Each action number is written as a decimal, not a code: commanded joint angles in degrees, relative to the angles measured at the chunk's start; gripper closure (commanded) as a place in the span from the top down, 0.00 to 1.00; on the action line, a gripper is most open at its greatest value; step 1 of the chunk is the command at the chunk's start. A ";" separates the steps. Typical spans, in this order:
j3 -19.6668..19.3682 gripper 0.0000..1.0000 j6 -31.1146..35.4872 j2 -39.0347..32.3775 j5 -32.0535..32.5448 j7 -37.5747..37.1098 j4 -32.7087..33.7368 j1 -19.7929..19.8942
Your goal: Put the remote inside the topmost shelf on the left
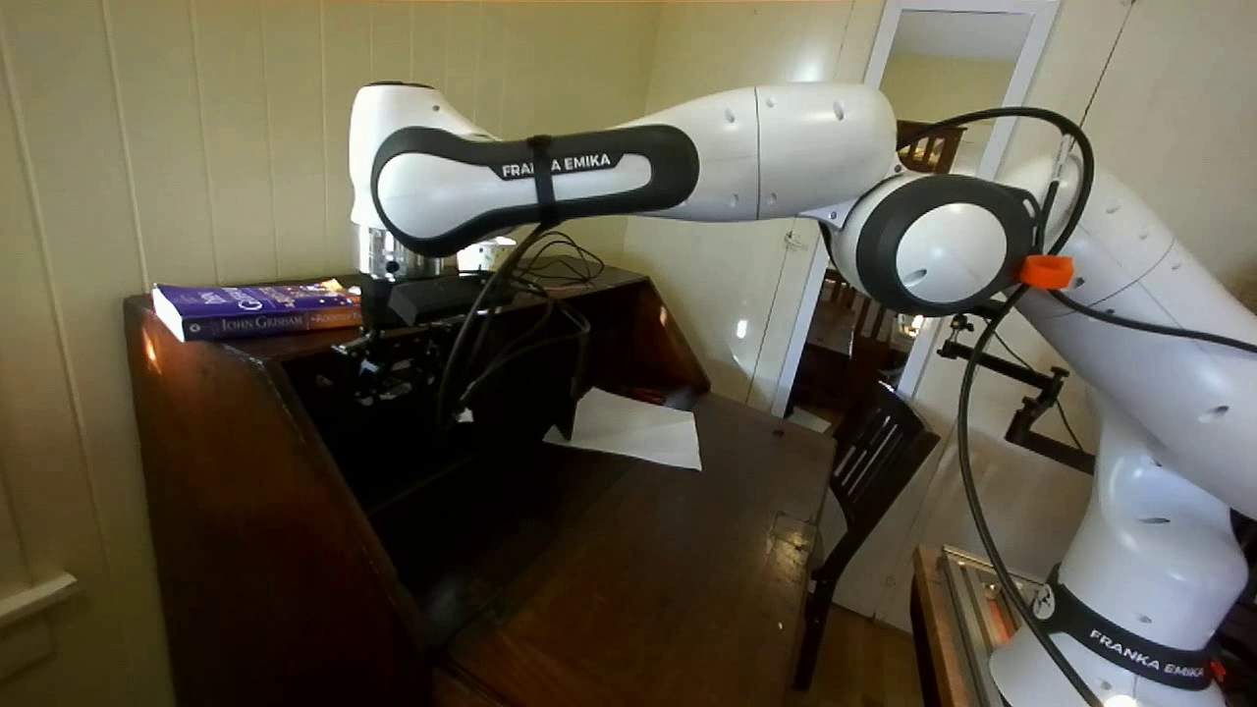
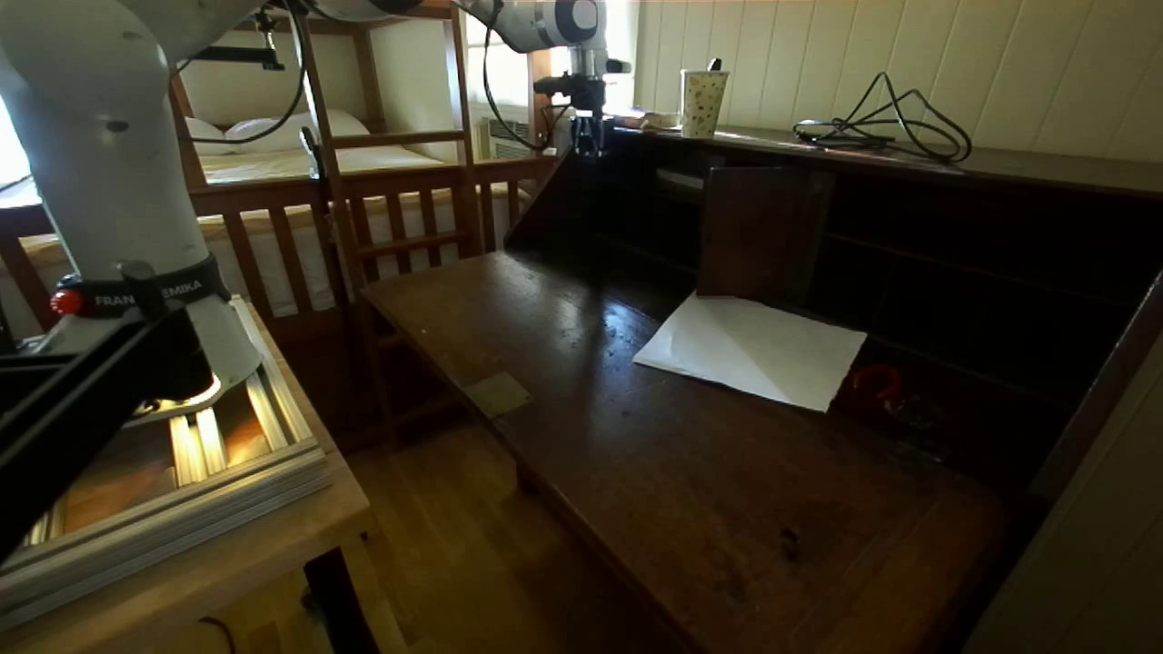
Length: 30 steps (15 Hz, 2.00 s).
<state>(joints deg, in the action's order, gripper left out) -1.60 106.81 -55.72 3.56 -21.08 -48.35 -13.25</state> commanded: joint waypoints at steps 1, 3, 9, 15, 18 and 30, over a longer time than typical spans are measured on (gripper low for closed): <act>-0.81 0.36 -1.50 -3.00 0.92 -0.35 5.46 -0.41; -0.70 0.36 -0.99 -3.76 0.57 0.08 6.17 0.00; -0.99 0.36 -0.49 -6.16 0.65 1.17 9.32 0.03; -1.10 0.36 0.44 -8.40 0.96 2.07 12.10 -0.60; -1.29 0.36 2.45 -9.53 1.22 2.36 13.28 -0.86; -0.36 0.36 3.03 -8.91 0.22 2.21 11.84 -0.58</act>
<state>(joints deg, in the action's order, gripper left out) -2.27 109.53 -64.28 3.96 -19.54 -37.34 -13.89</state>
